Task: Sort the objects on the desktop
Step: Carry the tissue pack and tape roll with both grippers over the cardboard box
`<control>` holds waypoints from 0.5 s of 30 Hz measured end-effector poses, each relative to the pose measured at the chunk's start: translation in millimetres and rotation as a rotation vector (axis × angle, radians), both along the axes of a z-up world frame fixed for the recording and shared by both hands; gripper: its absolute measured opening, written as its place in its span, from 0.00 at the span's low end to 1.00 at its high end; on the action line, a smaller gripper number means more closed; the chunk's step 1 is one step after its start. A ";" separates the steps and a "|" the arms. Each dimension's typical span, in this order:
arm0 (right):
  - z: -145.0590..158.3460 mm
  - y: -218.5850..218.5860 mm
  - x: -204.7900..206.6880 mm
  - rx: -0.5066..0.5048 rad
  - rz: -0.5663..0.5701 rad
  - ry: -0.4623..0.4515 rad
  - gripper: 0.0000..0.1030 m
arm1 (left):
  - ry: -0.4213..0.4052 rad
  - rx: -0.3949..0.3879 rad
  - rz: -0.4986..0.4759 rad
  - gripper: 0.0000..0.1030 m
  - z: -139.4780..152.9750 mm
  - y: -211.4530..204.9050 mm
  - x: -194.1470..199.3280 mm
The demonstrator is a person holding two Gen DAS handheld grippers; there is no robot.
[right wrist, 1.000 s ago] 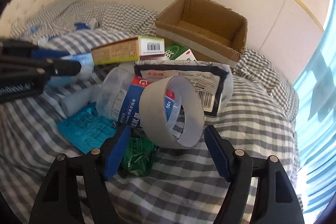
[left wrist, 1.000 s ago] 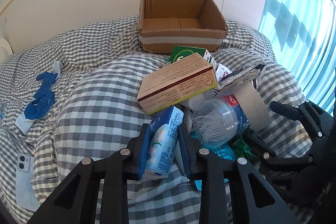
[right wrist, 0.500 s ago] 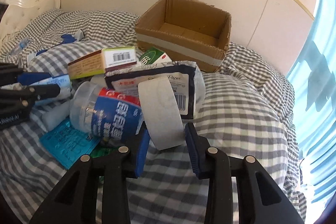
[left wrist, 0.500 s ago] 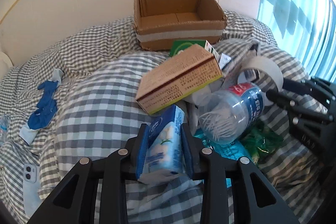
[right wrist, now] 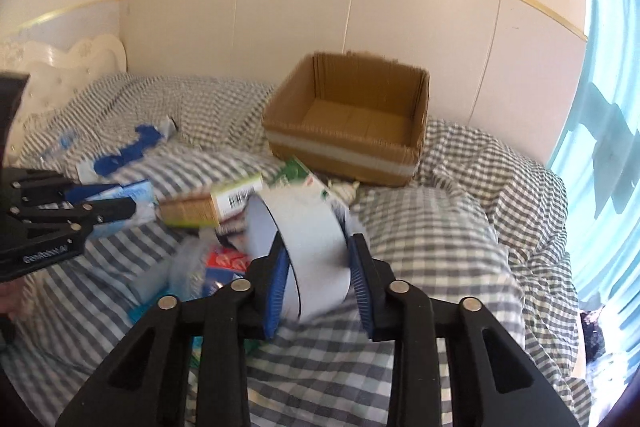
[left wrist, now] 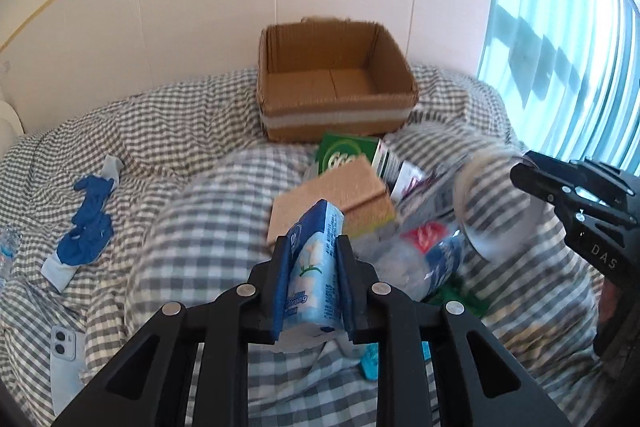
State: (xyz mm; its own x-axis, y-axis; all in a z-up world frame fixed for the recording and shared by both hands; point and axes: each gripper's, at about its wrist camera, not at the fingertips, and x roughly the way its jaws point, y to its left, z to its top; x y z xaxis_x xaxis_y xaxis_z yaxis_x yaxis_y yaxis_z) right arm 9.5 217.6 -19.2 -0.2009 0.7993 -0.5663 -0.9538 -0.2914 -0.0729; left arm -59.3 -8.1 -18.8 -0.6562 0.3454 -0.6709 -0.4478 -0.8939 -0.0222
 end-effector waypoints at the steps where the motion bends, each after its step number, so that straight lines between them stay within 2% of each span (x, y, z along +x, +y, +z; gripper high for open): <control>1: 3.7 1.5 -0.8 0.003 -0.003 0.004 0.21 | 0.009 0.008 -0.002 0.21 4.2 -0.4 -0.6; 4: 16.7 4.7 -1.7 0.026 -0.013 -0.007 0.10 | 0.034 0.027 -0.006 0.21 18.4 1.7 -6.9; 11: 12.2 24.8 0.7 -0.009 -0.009 0.003 0.10 | 0.035 0.028 -0.017 0.21 27.5 10.1 -28.7; 12: 12.5 28.7 3.1 -0.018 -0.047 0.011 0.10 | 0.033 0.029 -0.017 0.21 28.2 11.6 -32.8; 15: 17.8 41.6 10.0 -0.024 -0.060 0.026 0.10 | 0.029 0.031 -0.022 0.21 32.7 19.8 -47.1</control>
State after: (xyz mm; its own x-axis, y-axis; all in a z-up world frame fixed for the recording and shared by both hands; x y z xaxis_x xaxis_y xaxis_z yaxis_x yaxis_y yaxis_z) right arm 19.5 259.2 -1.4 -0.1680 0.7968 -0.5804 -0.9711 -0.2349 -0.0414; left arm -106.4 11.7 13.9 -0.6673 0.3801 -0.6405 -0.4682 -0.8829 -0.0362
